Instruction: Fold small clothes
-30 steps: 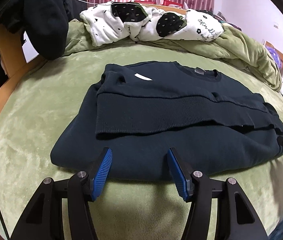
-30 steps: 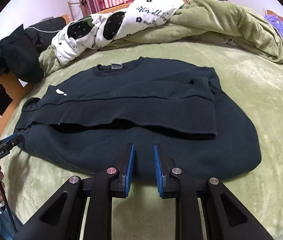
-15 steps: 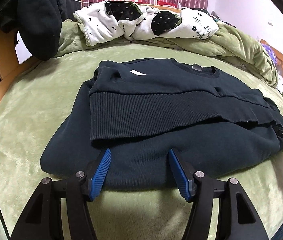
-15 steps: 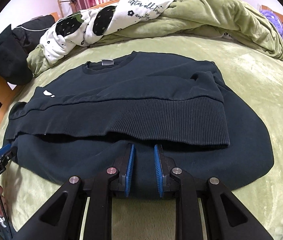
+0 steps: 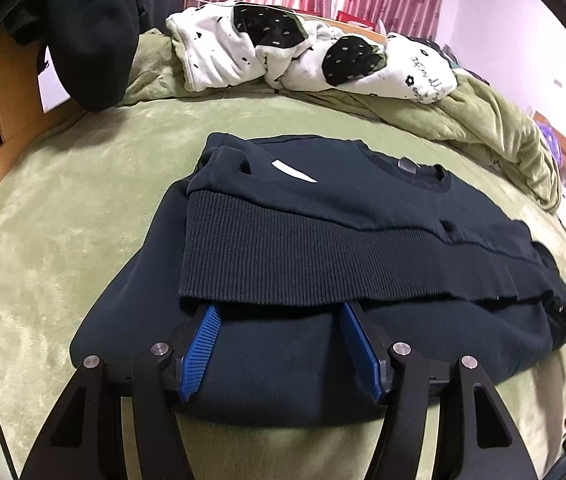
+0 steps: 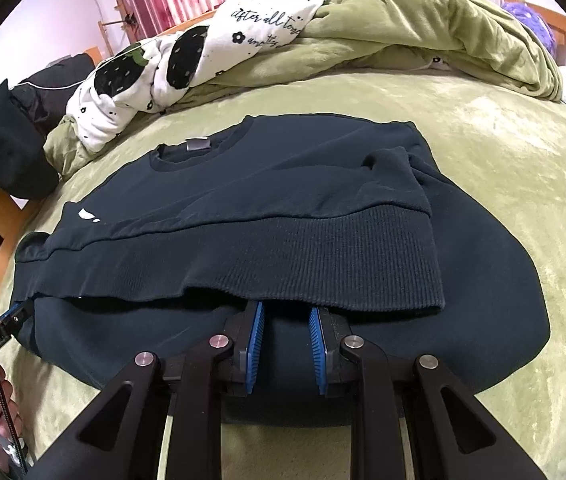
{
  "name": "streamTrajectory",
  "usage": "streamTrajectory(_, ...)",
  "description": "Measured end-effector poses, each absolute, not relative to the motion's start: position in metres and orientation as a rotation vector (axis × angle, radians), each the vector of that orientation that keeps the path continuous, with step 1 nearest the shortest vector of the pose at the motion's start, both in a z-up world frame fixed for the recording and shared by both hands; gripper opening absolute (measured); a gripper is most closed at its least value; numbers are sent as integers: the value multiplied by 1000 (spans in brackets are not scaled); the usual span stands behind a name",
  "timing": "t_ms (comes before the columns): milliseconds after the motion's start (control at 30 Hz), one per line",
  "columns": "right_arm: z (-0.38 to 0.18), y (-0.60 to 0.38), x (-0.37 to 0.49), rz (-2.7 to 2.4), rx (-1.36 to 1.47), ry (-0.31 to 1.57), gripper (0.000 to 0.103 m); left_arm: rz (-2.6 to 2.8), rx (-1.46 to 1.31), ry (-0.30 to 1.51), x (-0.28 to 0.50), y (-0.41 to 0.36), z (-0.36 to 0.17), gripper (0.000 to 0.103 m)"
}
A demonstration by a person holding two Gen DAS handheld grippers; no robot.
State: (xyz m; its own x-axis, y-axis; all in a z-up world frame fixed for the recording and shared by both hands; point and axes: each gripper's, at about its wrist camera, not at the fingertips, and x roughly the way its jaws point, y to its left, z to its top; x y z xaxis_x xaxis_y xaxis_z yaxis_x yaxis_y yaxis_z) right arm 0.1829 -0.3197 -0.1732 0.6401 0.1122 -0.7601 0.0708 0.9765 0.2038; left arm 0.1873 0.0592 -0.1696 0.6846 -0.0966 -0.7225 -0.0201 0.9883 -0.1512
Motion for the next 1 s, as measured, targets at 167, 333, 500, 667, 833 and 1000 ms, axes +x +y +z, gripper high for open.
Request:
streamTrajectory(167, -172, -319, 186, 11, 204, 872, 20, -32, -149, 813, 192, 56, -170, 60)
streamTrajectory(333, -169, -321, 197, 1, 189, 885, 20, -46, -147, 810, 200, 58, -167, 60)
streamTrajectory(500, -158, -324, 217, -4, 166, 877, 20, -63, -109, 796, 217, 58, -154, 60)
streamTrajectory(667, -153, -326, 247, -1, 154, 872, 20, -44, -77, 783, 250, 58, -141, 60)
streamTrajectory(833, -150, -332, 282, 20, 186, 876, 20, -30, -80, 787, 286, 58, -140, 60)
streamTrajectory(1000, -138, -331, 318, 27, 167, 852, 20, -18, -81, 767, 310, 56, -132, 60)
